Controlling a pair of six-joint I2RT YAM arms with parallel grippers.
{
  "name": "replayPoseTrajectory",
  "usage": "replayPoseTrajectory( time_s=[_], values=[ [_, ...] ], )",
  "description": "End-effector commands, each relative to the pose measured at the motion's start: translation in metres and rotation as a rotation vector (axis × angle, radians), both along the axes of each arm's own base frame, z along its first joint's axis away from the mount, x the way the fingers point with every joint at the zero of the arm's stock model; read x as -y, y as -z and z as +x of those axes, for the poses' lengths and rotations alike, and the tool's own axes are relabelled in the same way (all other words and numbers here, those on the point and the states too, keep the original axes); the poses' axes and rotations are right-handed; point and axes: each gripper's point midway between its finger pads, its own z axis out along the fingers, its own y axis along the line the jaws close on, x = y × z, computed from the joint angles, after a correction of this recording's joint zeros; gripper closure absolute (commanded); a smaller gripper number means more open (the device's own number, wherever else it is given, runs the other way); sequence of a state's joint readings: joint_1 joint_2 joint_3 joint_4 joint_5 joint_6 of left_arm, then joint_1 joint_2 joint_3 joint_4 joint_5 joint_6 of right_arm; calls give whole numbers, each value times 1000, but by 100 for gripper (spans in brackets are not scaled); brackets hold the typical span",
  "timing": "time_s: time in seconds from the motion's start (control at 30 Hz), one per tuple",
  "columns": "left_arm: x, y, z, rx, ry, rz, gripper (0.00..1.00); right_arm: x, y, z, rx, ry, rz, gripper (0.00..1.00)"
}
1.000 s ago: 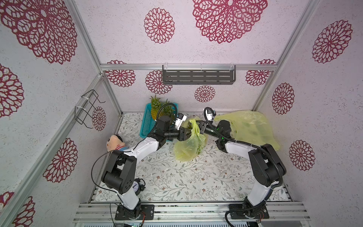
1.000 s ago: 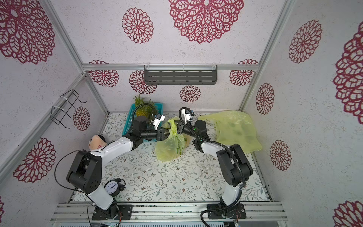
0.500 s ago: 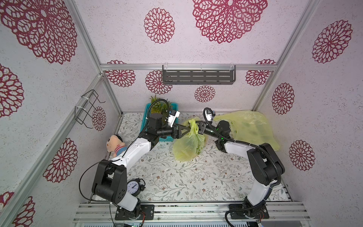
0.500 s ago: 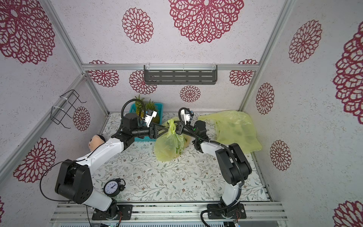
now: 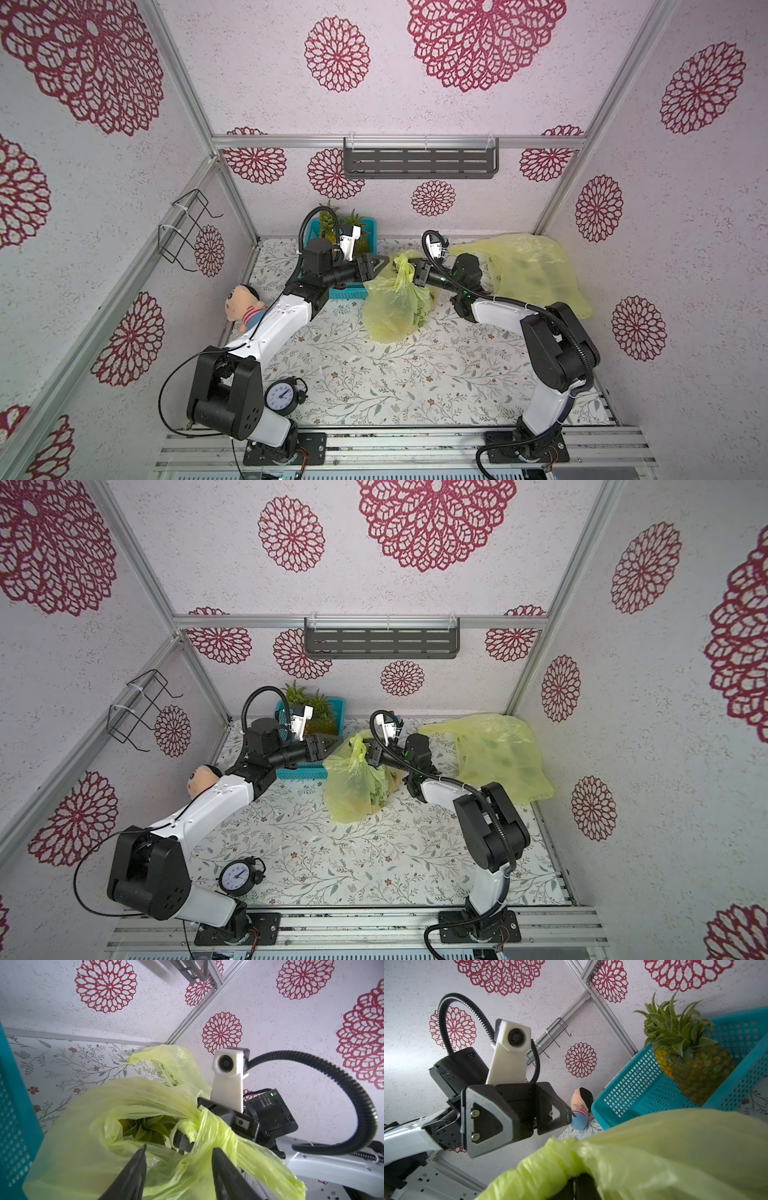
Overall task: Place the pineapple into a plastic bag & tie a knot
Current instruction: Tie the plastic bag at the center of the board.
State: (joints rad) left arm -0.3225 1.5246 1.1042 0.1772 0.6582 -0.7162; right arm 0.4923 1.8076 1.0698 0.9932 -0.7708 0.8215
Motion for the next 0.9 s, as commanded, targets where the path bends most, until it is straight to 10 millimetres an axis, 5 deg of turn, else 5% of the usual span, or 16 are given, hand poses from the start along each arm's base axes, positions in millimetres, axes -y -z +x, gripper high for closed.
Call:
replayPoseTrajectory(
  time_s=[0.0, 0.37, 0.87],
  values=[
    [6, -2, 10, -87, -33, -91, 46, -8, -17, -8, 84, -49, 13, 100],
    [27, -1, 13, -102, 45, -121, 55, -11, -15, -10, 78, -75, 6, 100],
    [27, -6, 14, -80, 29, -131, 61, -13, -14, -10, 72, -81, 3, 100]
  ],
)
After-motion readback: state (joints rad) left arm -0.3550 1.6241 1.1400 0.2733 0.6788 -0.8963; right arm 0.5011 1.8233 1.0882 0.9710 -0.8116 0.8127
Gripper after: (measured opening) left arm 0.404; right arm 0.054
